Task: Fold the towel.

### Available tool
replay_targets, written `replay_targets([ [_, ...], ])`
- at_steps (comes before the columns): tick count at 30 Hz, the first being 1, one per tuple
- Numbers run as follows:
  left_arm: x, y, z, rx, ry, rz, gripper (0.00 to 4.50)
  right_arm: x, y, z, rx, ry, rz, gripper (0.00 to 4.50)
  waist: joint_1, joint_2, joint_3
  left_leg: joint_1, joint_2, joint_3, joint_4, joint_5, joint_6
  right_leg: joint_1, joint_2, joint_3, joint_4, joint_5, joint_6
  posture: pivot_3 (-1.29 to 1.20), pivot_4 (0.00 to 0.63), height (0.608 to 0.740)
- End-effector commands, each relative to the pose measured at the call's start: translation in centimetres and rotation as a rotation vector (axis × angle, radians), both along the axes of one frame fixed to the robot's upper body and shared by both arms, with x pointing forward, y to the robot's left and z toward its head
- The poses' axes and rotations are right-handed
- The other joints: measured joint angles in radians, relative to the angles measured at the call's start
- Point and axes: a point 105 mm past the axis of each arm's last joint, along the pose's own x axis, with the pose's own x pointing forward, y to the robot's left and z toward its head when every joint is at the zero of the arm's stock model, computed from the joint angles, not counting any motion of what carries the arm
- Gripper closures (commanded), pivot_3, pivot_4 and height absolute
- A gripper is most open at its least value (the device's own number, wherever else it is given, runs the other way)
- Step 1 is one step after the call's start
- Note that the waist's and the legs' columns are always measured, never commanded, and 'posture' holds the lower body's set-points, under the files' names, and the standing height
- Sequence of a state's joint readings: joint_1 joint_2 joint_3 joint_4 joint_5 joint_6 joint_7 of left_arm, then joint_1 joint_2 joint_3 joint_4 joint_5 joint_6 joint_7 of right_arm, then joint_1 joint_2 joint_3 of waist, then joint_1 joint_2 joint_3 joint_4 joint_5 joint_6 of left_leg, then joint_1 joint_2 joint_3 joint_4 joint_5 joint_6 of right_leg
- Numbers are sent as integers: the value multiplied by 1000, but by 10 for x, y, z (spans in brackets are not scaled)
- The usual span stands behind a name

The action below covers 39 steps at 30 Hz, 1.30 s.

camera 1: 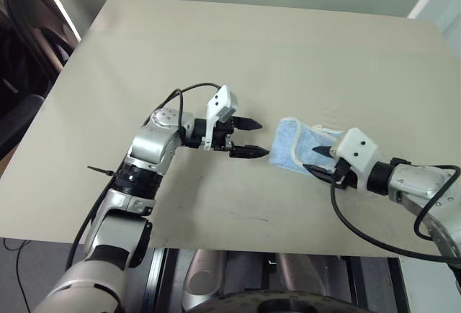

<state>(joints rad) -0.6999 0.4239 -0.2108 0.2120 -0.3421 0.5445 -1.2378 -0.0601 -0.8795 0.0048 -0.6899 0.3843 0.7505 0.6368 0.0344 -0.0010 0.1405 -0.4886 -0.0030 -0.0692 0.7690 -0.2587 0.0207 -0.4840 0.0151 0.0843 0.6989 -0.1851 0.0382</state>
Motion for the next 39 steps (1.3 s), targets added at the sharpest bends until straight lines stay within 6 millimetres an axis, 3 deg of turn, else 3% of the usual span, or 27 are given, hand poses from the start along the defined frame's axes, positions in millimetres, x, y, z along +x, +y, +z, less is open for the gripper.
replay_targets([
  [1, -1, -2, 8, -8, -48, -13, 0, 0, 0, 9, -15, -58, 17, 2227, 0, 0, 0, 0, 0, 0, 0, 0, 0, 0, 0, 0, 0, 0, 0, 0, 150, 697],
  [10, -1, -2, 8, -8, -50, -9, 0, -9, 9, 6, -17, -41, 74, 2227, 0, 0, 0, 0, 0, 0, 0, 0, 0, 0, 0, 0, 0, 0, 0, 0, 150, 697],
  [39, 0, -3, 7, -1, -59, -8, 0, 4, 1, 1, -82, -131, 42, 2227, 0, 0, 0, 0, 0, 0, 0, 0, 0, 0, 0, 0, 0, 0, 0, 0, 150, 697],
])
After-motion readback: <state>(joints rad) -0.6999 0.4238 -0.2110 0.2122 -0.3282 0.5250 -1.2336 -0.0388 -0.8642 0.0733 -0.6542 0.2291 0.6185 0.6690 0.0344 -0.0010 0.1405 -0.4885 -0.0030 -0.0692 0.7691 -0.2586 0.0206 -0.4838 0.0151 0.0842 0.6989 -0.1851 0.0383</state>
